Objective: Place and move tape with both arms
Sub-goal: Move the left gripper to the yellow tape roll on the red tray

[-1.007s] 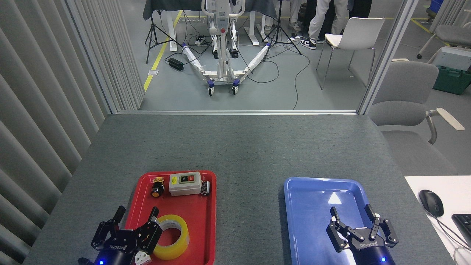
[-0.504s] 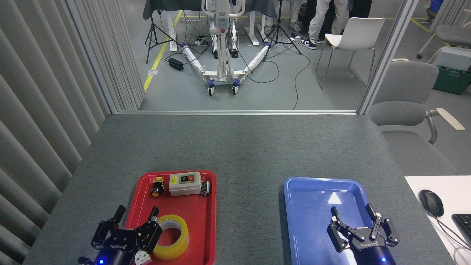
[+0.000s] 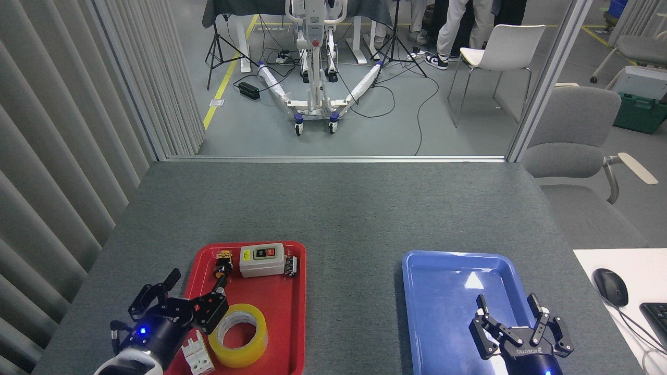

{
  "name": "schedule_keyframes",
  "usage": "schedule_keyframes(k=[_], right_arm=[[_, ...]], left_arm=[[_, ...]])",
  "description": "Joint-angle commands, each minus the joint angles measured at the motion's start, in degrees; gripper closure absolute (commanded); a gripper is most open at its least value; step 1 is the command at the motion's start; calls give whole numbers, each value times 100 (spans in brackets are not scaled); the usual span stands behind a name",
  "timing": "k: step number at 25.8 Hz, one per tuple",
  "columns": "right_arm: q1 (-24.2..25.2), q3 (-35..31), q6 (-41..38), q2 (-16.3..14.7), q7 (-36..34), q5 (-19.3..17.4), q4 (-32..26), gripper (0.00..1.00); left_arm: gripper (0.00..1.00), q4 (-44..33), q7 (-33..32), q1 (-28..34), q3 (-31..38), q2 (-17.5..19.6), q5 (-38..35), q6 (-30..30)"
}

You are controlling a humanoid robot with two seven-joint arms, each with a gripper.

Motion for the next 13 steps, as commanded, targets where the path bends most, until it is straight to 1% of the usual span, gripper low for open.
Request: schedule_keyframes(k=[1,3,4,6,7,10,13], right_arm=[[18,-13,42,15,-19,14,-11,0],[18,-13,42,24,-19,14,-20,0],[18,-13,42,33,-19,14,-20,0],[18,-13,33,33,-45,14,-55,0],[18,-13,33,33,-45,14,-82,1],[18,-13,7,24,-80,14,-90,1],[18,-22,33,33,-194,-30,-90,1]], left_arm=[[1,55,-642,-331,-214,269,45,13],[1,195,-773,-427,-266,400,97,4],[1,274,-949,-480,-389,506,159,4],[1,485,-1424,-612,-671,769,431,4],[1,626,-1565,-708,-785,901,678,13],[2,916,-1705,-893,-1172,1279,1389,57],[2,1039,-1890,-1121,-1716,1719,1583,144]])
